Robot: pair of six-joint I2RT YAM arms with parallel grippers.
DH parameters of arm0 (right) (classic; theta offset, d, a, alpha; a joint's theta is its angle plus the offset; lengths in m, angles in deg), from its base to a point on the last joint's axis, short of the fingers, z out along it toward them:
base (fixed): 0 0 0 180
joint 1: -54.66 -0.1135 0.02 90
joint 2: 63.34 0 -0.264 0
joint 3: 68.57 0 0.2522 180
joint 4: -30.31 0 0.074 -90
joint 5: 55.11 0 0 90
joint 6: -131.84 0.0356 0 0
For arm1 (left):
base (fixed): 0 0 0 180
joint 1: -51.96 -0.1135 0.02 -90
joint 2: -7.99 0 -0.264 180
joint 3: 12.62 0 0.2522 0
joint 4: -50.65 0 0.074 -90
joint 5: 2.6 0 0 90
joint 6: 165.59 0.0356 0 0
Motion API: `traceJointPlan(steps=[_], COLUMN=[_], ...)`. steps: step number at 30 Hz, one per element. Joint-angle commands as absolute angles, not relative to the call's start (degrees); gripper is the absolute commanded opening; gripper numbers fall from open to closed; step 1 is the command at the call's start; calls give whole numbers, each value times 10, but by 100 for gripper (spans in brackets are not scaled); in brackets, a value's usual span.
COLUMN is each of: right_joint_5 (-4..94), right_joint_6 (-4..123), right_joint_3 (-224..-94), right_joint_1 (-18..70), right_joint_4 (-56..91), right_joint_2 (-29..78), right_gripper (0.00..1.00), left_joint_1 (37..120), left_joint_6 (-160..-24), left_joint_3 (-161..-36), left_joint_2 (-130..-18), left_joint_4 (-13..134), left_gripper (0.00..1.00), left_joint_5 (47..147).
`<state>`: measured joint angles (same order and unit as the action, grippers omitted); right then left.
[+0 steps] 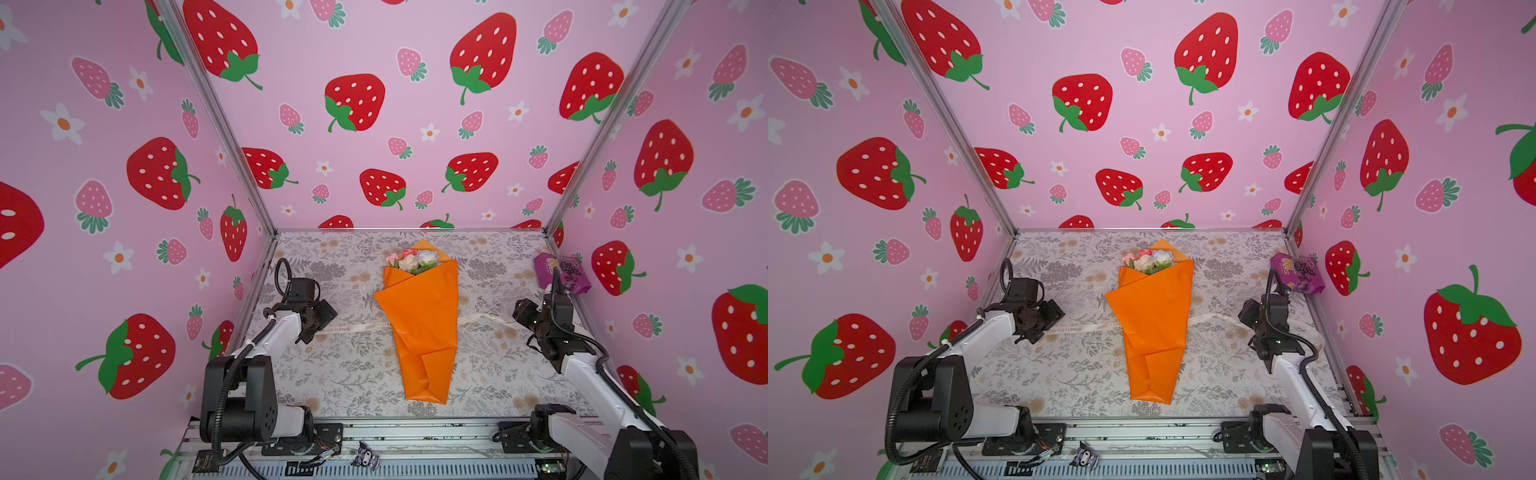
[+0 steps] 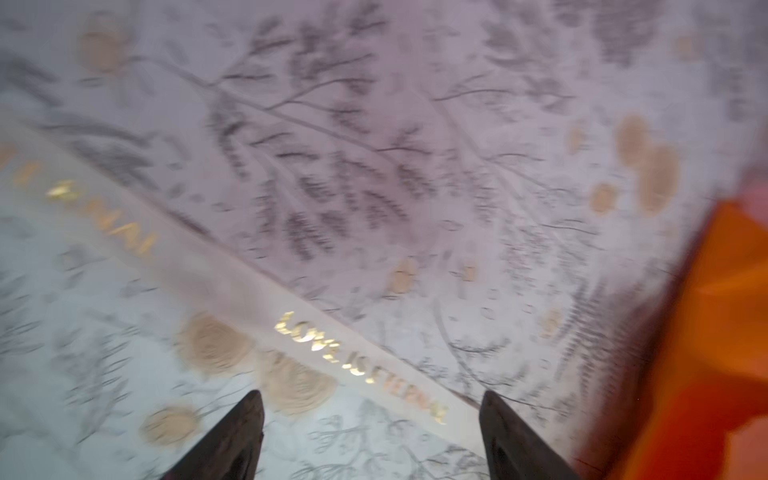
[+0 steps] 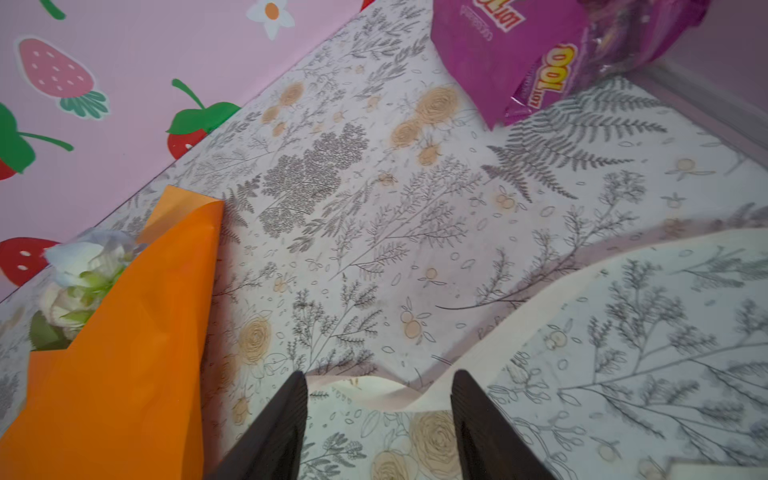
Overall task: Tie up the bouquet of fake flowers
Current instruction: 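Release the cone and draw both grippers outward to the ribbon ends, then lower both grippers onto the cream ribbon ends on either side of the cone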
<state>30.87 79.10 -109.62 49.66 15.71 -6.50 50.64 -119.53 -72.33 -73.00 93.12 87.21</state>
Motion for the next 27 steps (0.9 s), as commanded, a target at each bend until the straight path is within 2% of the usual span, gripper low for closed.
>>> traceJointPlan(steps=[1, 14, 21, 27], right_joint_5=[273, 268, 260, 298], right_joint_6=[787, 783, 768, 768], right_joint_3=[-1104, -1122, -1121, -1121], right_joint_1=[502, 514, 538, 576], right_joint_4=[124, 92, 71, 71], right_joint_2=[-71, -47, -33, 15], right_gripper=[58, 59, 60, 61], left_joint_1=[501, 499, 500, 504], left_joint_6=[-1207, -1256, -1257, -1273], left_joint_3=[-783, -877, -881, -893], left_joint_2=[-756, -885, -922, -965], left_joint_4=[1053, 1103, 1102, 1131], left_gripper=[79, 76, 74, 64], left_joint_5=[749, 744, 737, 710])
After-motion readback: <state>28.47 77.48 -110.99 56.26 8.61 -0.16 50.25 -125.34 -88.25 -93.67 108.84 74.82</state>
